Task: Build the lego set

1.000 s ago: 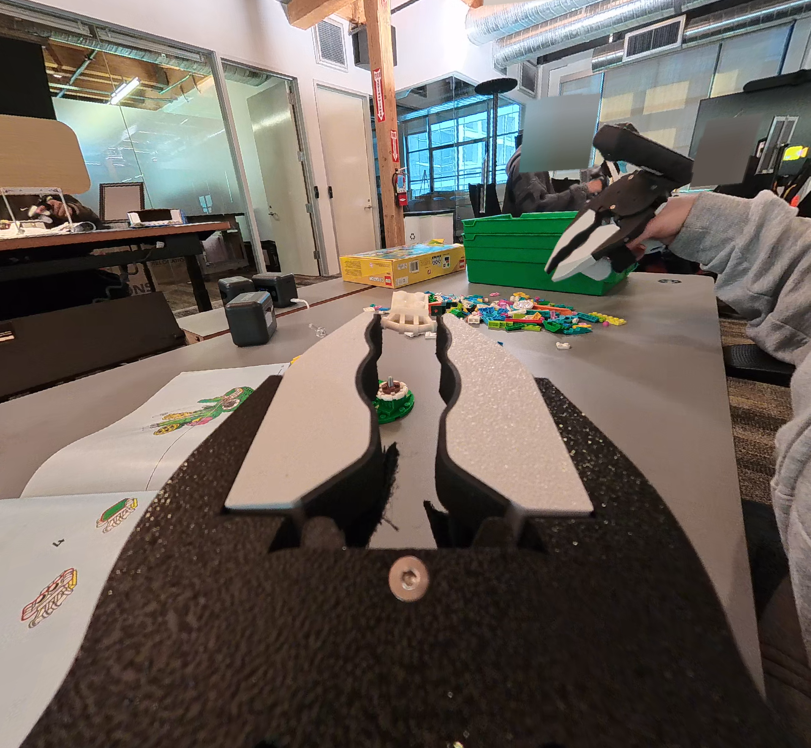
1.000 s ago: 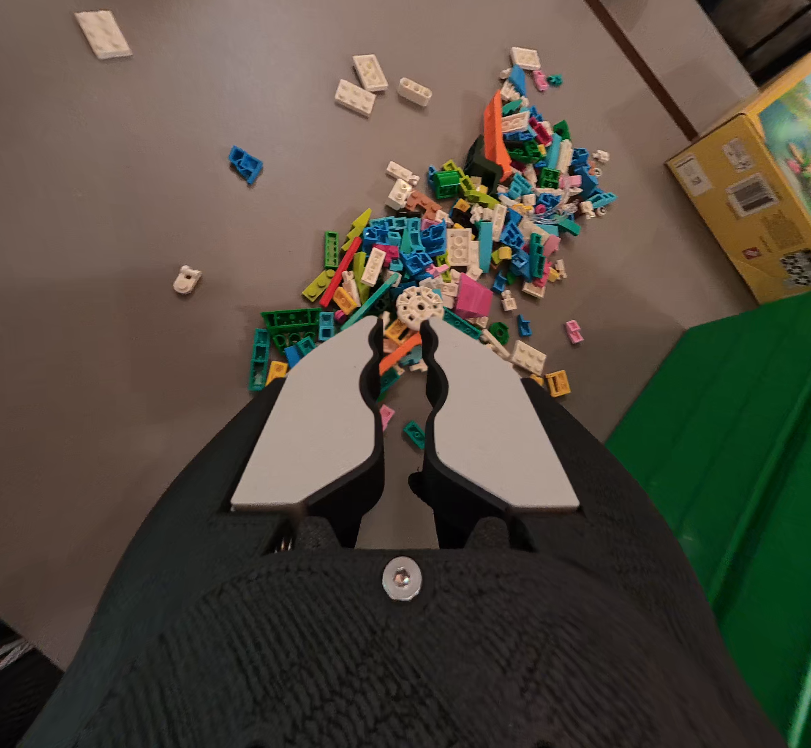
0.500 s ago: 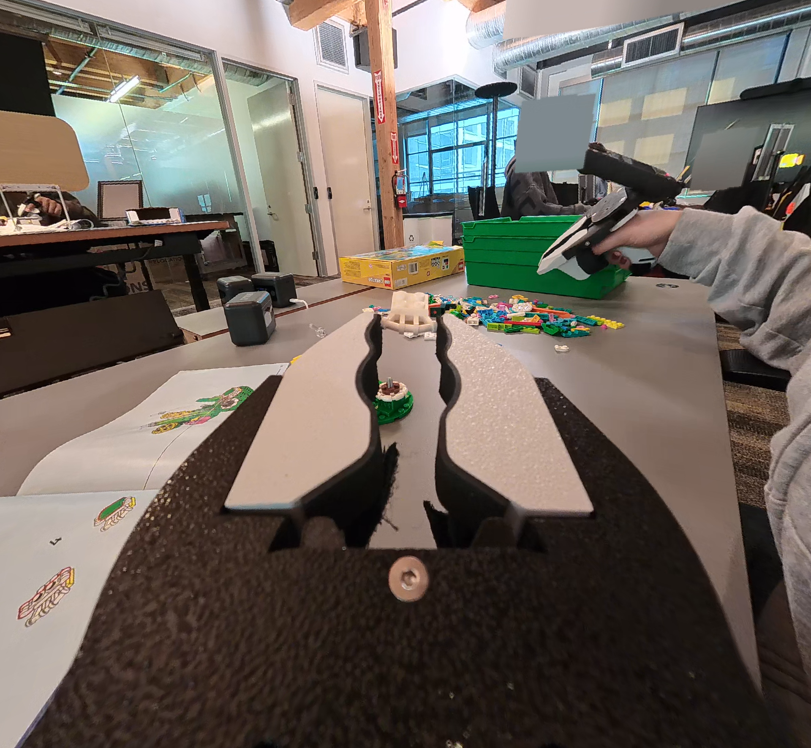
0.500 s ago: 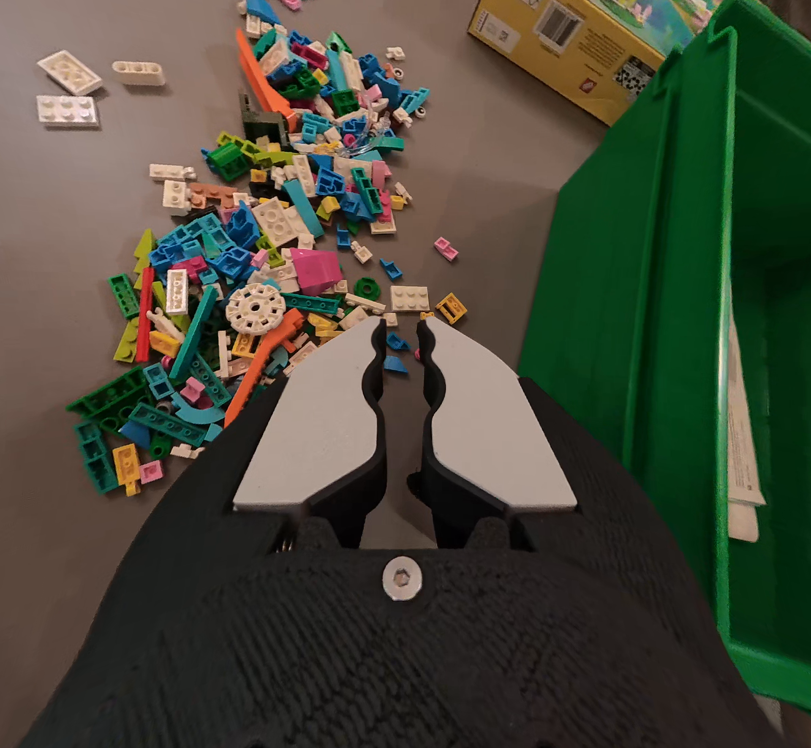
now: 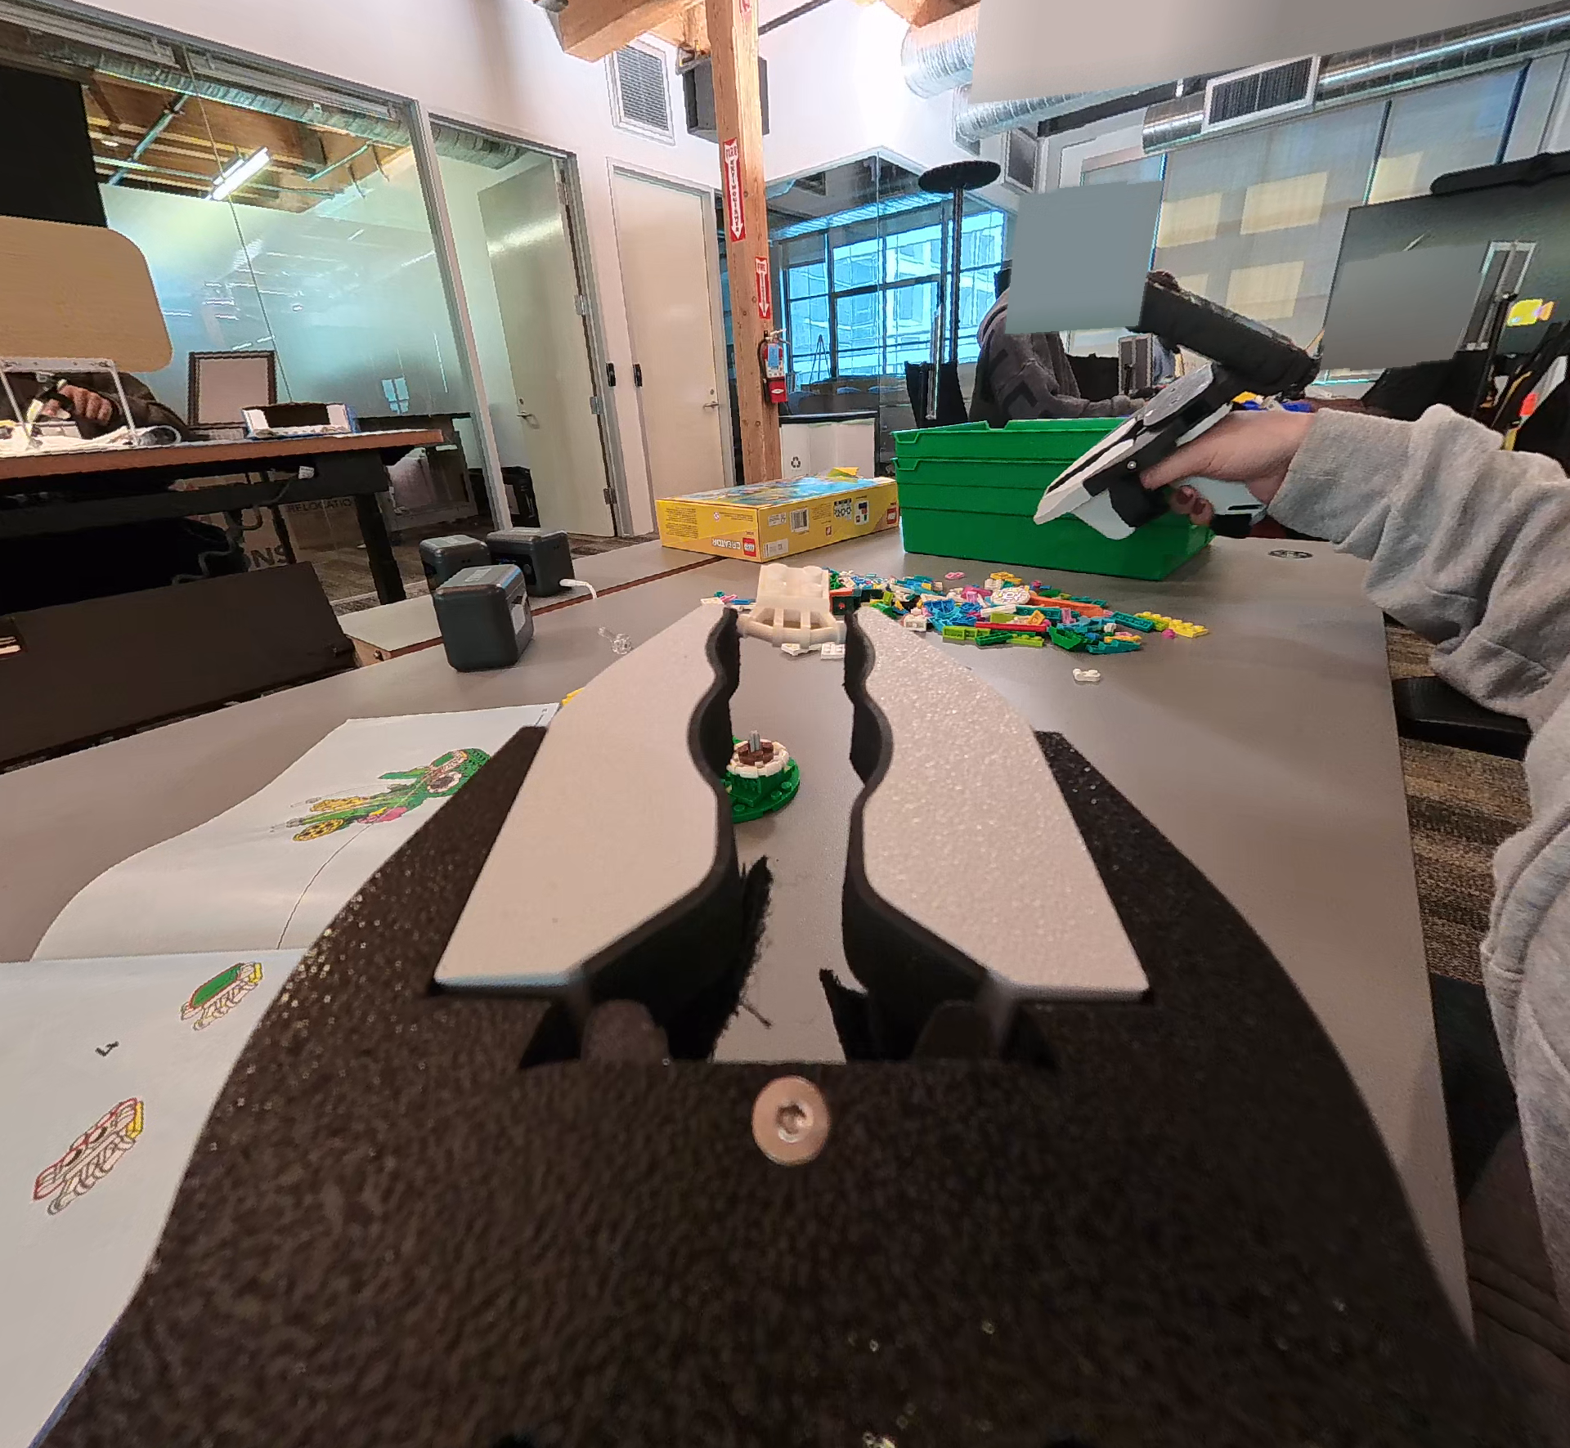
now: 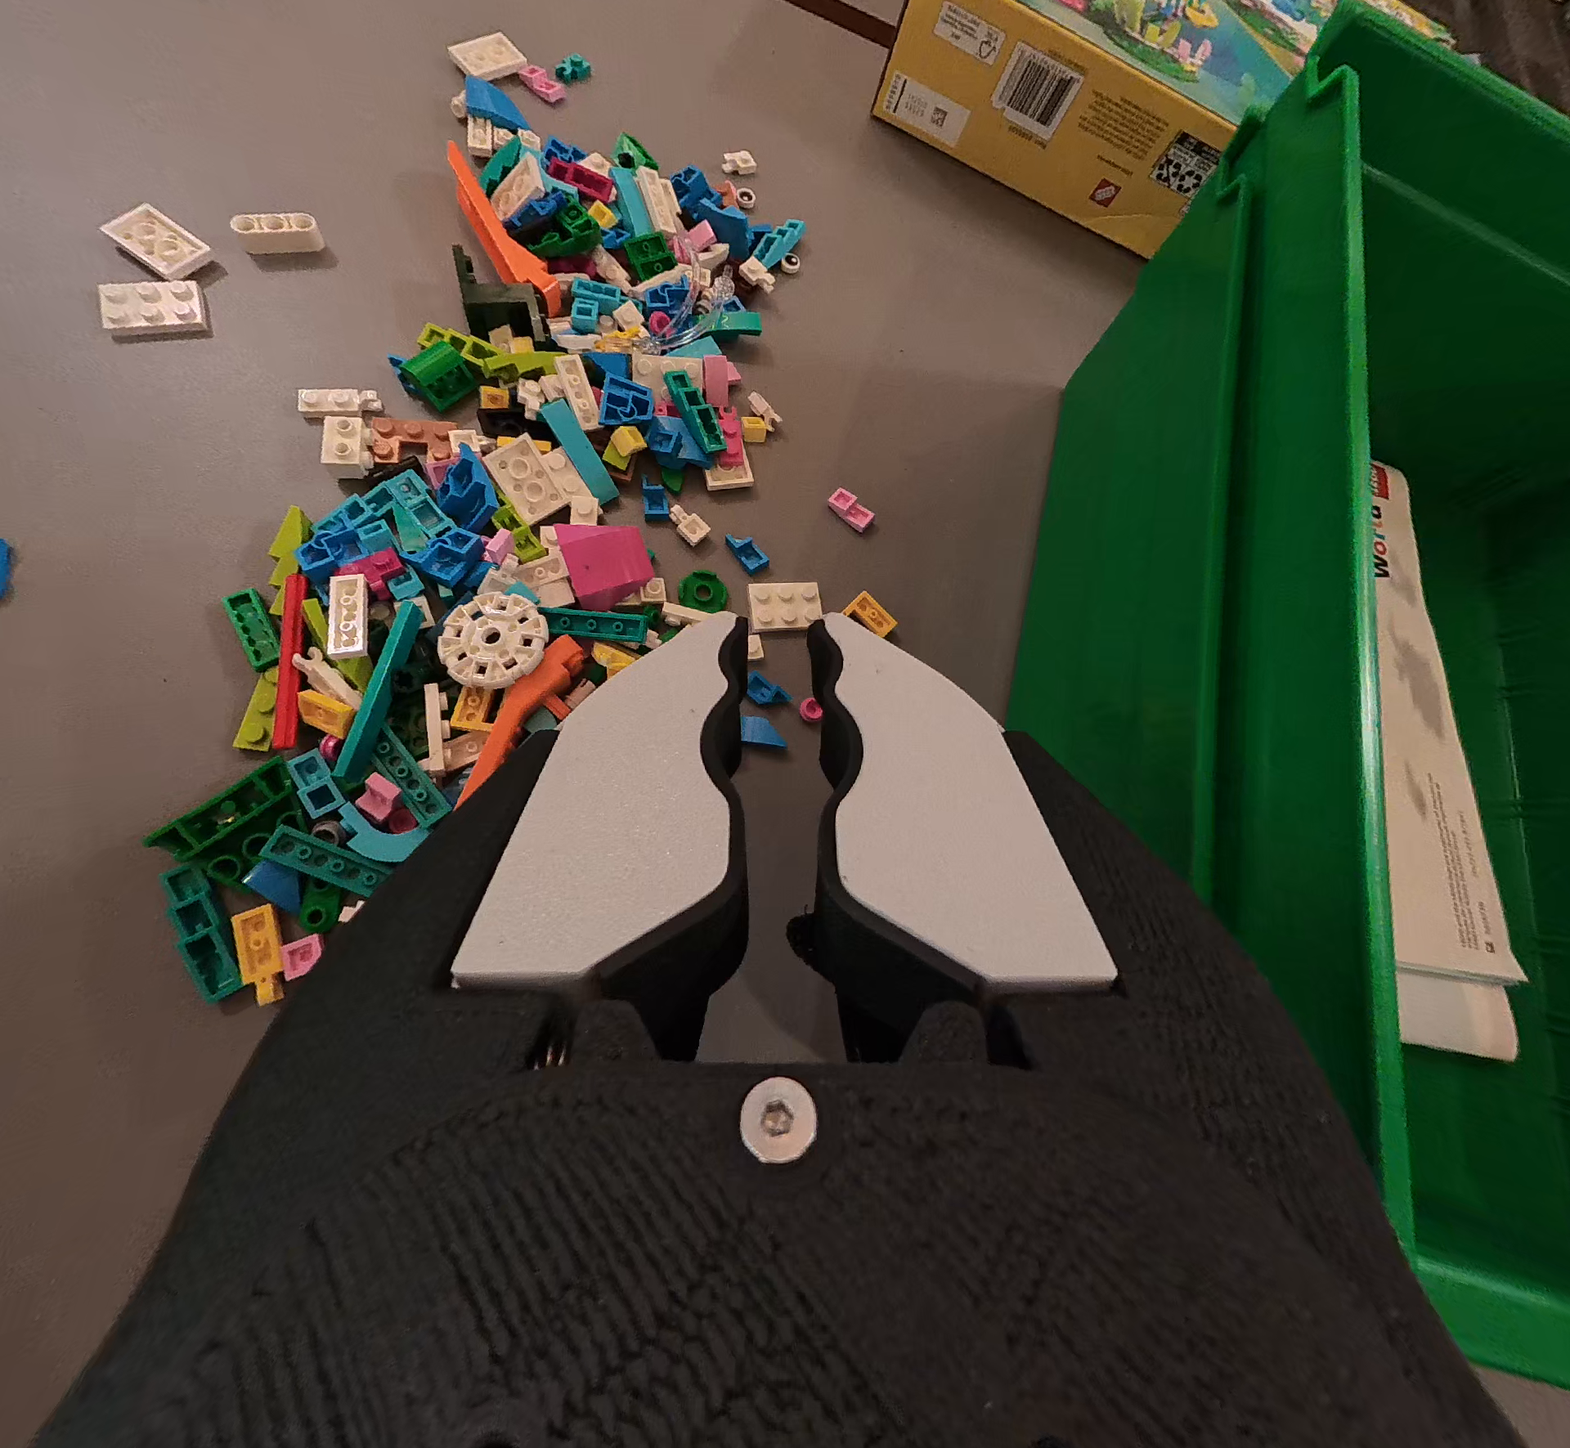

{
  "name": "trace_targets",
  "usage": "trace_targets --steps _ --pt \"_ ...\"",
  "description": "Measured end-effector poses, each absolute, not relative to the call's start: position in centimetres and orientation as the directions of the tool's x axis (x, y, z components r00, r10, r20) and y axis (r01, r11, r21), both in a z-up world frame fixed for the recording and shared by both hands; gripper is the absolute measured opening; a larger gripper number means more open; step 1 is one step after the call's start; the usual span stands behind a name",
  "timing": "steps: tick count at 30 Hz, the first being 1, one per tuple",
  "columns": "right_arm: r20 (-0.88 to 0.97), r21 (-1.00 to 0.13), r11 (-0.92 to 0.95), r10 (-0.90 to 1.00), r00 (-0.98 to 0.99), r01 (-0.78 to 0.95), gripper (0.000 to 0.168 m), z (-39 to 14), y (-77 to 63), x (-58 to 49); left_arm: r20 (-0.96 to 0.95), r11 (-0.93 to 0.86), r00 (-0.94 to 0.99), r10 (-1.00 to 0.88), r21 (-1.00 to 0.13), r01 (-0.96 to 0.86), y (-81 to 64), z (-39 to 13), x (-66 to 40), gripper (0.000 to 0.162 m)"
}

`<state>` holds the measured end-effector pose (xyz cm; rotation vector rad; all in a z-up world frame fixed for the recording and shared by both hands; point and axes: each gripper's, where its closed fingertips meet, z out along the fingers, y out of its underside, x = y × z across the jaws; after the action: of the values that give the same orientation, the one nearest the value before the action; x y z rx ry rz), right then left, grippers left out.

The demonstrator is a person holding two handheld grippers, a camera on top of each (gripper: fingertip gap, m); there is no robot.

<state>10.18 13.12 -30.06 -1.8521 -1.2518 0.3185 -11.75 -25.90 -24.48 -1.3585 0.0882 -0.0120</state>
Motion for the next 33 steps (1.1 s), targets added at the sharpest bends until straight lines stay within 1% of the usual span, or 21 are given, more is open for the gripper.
trace_targets --steps 20,33 --pt "0.236 -0.755 -0.135 0.856 0.459 0.641 0.010 -30.2 13.0 10.3 -0.049 0.214 0.997 -0.062 -0.976 -0.035 -25.9 -24.4 -11.8 0.023" --pt "0.205 -0.729 -0.172 0.868 0.451 0.662 0.008 -31.8 13.1 10.2 -0.045 0.215 0.997 -0.063 -0.976 -0.031 -25.9 -24.4 -11.9 0.023"
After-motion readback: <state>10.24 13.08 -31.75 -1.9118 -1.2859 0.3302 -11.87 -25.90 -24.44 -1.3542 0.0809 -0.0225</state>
